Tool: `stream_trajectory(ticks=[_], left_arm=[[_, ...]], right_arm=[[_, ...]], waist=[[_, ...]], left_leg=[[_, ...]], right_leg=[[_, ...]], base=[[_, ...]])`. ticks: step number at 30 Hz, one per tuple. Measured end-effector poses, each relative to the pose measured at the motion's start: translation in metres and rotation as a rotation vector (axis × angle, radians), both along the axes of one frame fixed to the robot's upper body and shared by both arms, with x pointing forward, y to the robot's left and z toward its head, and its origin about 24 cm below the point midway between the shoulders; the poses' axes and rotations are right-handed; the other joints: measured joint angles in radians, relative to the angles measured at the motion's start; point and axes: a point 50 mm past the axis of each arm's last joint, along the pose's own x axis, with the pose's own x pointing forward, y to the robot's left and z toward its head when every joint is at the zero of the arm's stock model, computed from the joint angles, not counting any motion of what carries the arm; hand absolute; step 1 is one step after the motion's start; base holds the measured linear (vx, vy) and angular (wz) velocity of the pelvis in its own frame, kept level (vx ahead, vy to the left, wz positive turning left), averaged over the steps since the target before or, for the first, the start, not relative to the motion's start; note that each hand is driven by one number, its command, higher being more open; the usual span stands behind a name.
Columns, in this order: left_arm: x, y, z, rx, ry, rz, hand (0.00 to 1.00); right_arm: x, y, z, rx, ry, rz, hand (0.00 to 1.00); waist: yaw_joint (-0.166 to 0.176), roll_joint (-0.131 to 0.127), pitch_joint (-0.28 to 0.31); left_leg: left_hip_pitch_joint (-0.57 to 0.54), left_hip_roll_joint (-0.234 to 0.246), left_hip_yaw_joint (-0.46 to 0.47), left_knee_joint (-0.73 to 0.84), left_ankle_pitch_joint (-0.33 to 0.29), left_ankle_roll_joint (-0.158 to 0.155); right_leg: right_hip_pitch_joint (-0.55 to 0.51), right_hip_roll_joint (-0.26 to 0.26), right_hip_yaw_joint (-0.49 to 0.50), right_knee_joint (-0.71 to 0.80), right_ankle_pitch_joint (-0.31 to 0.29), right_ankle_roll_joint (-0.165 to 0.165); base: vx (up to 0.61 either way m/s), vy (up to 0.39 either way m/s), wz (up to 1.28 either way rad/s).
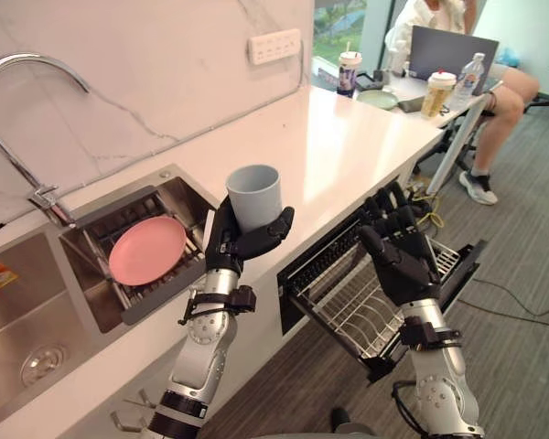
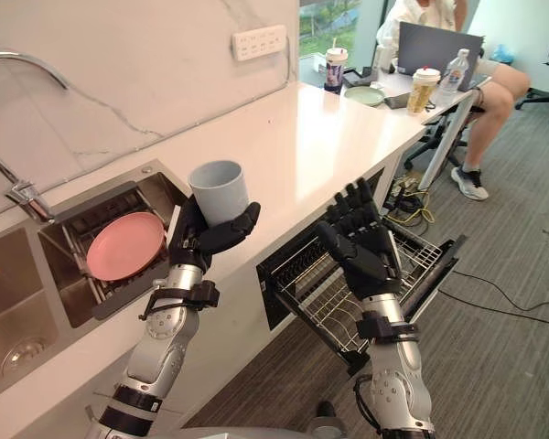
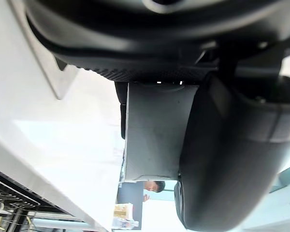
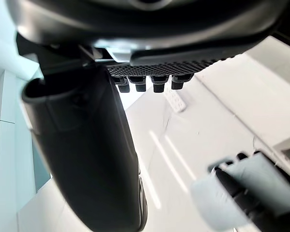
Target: Walk over to the sink, pick up the cup, carry it to the dishwasher, place the cup inside the dishwasher, then close the dishwasher door
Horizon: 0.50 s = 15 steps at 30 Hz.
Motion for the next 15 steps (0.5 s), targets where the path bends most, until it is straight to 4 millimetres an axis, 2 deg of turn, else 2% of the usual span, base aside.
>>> stream_trajectory(ticks=[4, 8, 11, 15], left_arm=[[0.003, 0.003, -0.002, 0.110, -0.016, 0.033, 0.00], [0.008, -0.002, 0.010, 0.164, -0.088, 0.031, 0.00], [0.010, -0.015, 0.016, 0.201, -0.127, -0.018, 0.00], [0.004, -0.038, 0.013, 0.249, -0.137, -0.130, 0.00]], right_arm=[[0.005, 0.008, 0.006, 0.008, -0.035, 0.090, 1.00], [0.006, 0.018, 0.004, -0.005, -0.006, 0.156, 1.00], [0.006, 0.025, 0.000, -0.016, 0.033, 0.180, 1.00], [0.015, 0.033, 0.000, -0.099, 0.062, 0.169, 1.00]], waist=[[-0.004, -0.012, -0.008], [-0.001, -0.016, -0.011], [0.007, -0.016, -0.012], [0.008, -0.021, -0.016]], left_leg=[[0.002, 0.001, 0.006, 0.001, 0.000, 0.000], [0.003, 0.001, 0.008, 0.001, 0.000, -0.001], [0.005, 0.000, 0.008, -0.001, 0.002, -0.002], [0.010, -0.001, 0.006, -0.013, 0.008, -0.004]], right_leg=[[-0.001, 0.002, 0.006, -0.003, 0.004, -0.002], [-0.001, 0.002, 0.007, -0.003, 0.006, -0.003], [-0.001, 0.002, 0.006, -0.003, 0.006, -0.003], [0.001, 0.000, 0.005, -0.003, 0.007, -0.003]], base=[[-0.03, -0.015, -0.05], [-0.03, -0.011, -0.01], [0.00, 0.000, 0.00], [-0.01, -0.003, 0.01]])
